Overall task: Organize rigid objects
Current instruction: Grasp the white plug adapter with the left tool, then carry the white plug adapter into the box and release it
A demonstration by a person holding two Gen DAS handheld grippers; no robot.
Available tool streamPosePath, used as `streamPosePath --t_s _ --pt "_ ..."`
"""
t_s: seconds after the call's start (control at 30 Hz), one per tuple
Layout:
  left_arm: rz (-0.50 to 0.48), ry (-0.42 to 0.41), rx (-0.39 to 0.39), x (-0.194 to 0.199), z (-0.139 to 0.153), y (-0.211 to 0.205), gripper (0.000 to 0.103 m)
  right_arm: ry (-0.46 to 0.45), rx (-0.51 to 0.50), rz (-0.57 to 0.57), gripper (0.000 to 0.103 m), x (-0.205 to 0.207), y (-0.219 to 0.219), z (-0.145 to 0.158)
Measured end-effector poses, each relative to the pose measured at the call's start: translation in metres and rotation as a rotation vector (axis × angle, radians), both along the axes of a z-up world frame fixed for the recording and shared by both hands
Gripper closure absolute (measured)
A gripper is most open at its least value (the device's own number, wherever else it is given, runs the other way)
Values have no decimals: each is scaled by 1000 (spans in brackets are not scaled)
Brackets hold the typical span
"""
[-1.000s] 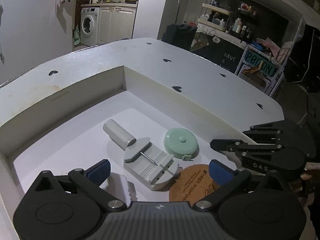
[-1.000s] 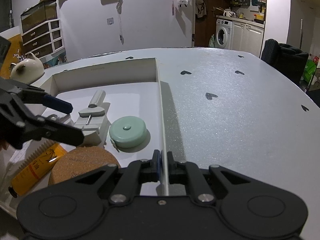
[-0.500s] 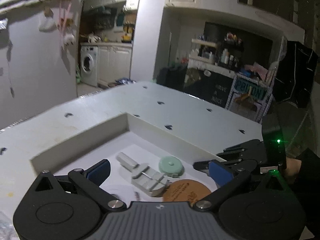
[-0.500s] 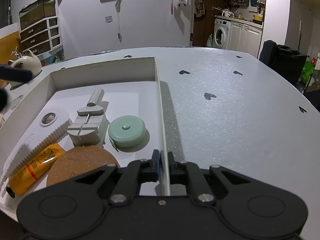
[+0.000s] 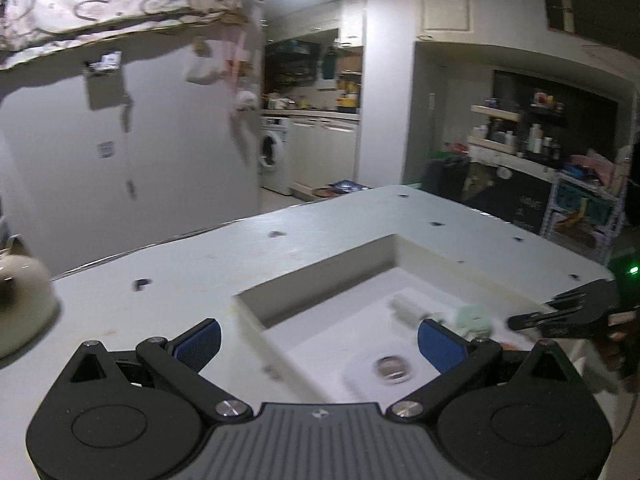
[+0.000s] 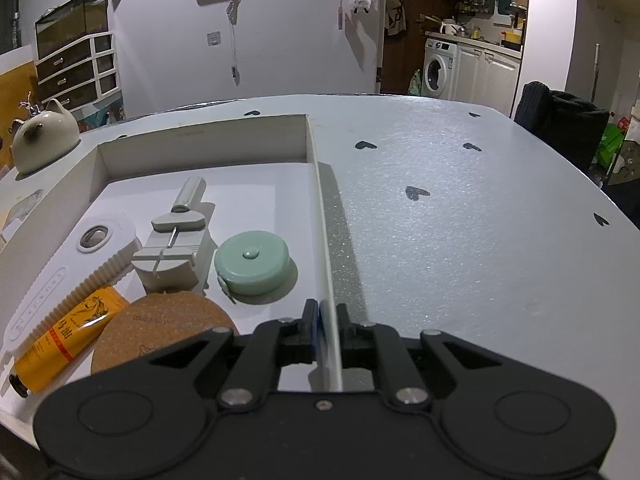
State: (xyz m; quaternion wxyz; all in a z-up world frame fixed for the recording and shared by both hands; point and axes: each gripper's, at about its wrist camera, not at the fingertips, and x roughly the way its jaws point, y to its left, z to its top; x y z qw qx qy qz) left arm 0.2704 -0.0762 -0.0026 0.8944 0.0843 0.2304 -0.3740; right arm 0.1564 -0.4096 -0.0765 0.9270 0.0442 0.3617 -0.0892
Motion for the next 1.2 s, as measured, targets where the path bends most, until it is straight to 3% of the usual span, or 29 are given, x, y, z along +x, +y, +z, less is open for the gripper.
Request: streamPosePath --t_s 0.3,0.43,0.63,0.87,1.0,1.2 --pt "142 52 49 25 -35 41 0 3 -11 -12 92 0 2 0" --pt "153 90 80 31 -49 47 1 0 -14 -19 91 0 3 0" --pt "167 144 126 34 -70 51 21 -4 -14 -27 91 -1 4 0" --pt "191 98 142 29 -71 49 44 -1 -25 -32 90 -1 6 0" --pt "191 98 147 28 -70 49 44 -2 -28 -36 90 -1 7 0" --pt "174 67 180 22 -69 42 57 -2 -28 -36 90 -1 7 0"
